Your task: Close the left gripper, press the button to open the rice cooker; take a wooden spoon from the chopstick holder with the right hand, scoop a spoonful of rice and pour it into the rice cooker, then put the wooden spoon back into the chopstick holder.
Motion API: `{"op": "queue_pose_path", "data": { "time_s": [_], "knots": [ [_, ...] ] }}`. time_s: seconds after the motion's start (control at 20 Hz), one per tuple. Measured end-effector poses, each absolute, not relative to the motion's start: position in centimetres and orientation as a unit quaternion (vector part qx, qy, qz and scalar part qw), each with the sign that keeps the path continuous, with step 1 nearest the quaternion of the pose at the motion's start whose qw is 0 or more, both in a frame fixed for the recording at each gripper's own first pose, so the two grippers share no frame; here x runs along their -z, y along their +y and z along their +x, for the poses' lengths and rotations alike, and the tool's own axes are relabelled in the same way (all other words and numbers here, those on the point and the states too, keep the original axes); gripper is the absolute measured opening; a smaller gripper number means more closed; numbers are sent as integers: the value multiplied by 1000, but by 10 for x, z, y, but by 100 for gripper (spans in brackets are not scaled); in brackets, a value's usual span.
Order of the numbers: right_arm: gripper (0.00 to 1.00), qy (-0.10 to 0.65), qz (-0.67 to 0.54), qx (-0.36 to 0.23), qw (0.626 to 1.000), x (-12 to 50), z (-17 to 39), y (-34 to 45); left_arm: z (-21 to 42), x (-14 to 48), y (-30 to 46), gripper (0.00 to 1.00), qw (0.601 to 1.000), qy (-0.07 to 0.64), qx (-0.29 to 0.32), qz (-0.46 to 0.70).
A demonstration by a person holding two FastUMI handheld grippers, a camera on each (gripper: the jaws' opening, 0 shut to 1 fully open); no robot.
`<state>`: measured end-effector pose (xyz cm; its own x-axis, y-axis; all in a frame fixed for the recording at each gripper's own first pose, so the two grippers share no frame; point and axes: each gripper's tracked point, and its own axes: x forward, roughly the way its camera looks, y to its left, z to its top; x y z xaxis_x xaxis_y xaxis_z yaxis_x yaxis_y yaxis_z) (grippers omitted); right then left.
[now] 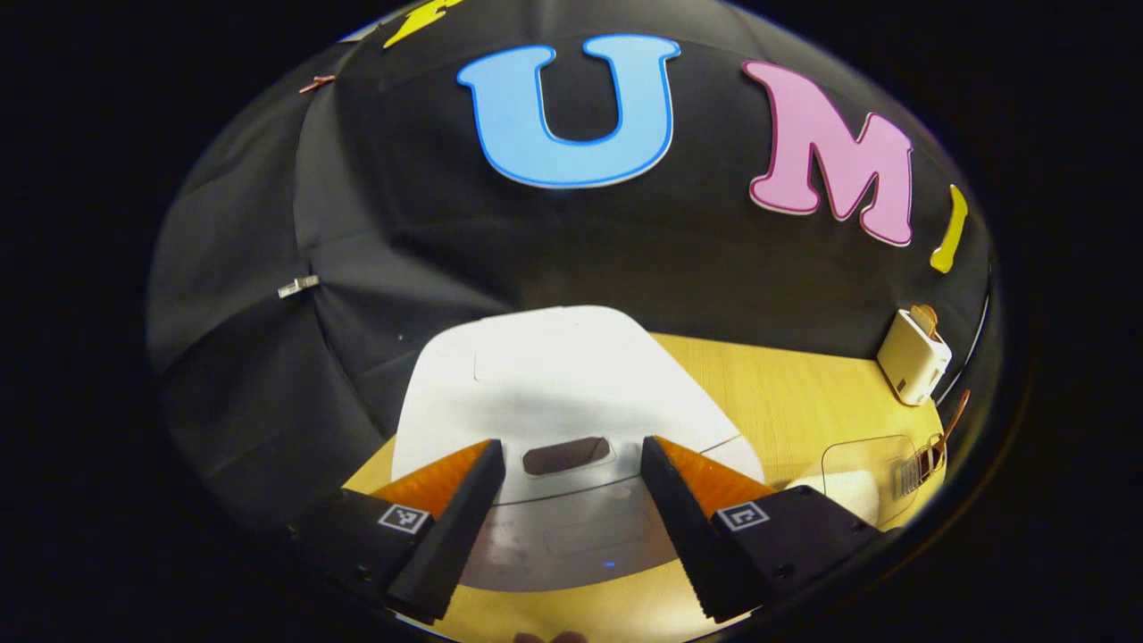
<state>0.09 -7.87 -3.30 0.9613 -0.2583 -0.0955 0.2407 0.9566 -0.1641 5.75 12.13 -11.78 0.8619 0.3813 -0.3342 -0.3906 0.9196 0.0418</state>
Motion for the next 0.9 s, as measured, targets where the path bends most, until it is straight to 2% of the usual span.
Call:
{"op": "queue_pose_path", "data": {
  "time_s": [0.5, 0.65, 0.9],
  "knots": [
    [95, 44, -69, 128, 988, 26, -6, -78, 58, 114, 118, 100, 966, 182, -185, -14],
    [95, 41, -67, 129, 989, 25, -12, -77, 56, 90, 106, 98, 977, 144, -156, 10],
    [95, 34, -65, 110, 991, 20, -12, -60, 51, 30, 55, 99, 997, 42, -62, -8]
  ]
}}
